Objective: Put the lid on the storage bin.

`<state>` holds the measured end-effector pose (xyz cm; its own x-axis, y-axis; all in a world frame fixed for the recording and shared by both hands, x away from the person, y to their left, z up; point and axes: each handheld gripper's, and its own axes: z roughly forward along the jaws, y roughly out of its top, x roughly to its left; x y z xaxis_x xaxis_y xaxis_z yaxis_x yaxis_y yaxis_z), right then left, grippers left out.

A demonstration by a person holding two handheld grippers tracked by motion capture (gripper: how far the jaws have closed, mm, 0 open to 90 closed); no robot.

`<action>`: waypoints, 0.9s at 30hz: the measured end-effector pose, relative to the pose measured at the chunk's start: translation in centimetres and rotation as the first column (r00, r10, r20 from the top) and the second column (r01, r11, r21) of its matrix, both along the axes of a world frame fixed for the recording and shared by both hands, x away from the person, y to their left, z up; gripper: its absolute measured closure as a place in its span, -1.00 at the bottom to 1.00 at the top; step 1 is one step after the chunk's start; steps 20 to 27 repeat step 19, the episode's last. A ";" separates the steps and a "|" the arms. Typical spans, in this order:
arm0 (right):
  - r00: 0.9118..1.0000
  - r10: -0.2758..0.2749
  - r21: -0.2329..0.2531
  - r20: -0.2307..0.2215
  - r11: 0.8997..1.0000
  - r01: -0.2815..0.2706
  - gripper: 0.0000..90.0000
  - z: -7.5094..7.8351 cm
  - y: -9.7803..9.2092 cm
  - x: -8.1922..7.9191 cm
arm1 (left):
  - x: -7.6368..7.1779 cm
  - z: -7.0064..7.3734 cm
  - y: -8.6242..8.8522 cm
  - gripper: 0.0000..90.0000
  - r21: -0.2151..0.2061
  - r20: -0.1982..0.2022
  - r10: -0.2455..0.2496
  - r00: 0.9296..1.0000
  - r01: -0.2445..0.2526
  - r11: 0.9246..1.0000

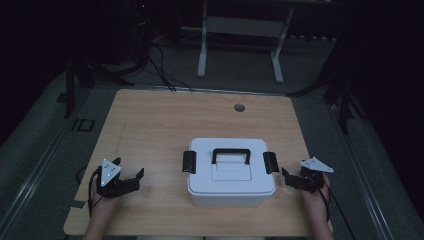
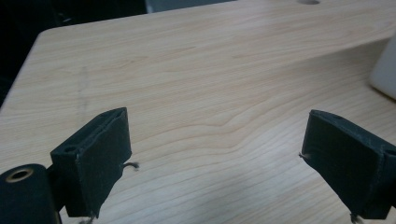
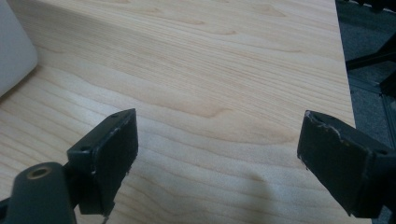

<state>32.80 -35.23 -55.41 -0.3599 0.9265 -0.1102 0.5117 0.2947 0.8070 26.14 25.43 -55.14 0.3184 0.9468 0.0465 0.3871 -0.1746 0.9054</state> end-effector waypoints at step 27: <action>1.000 -0.016 0.031 -0.003 0.999 0.016 -0.73 0.1 -0.4 0.3 | -0.2 -0.5 0.0 -0.82 0.000 0.017 0.046 0.999 -0.046 0.999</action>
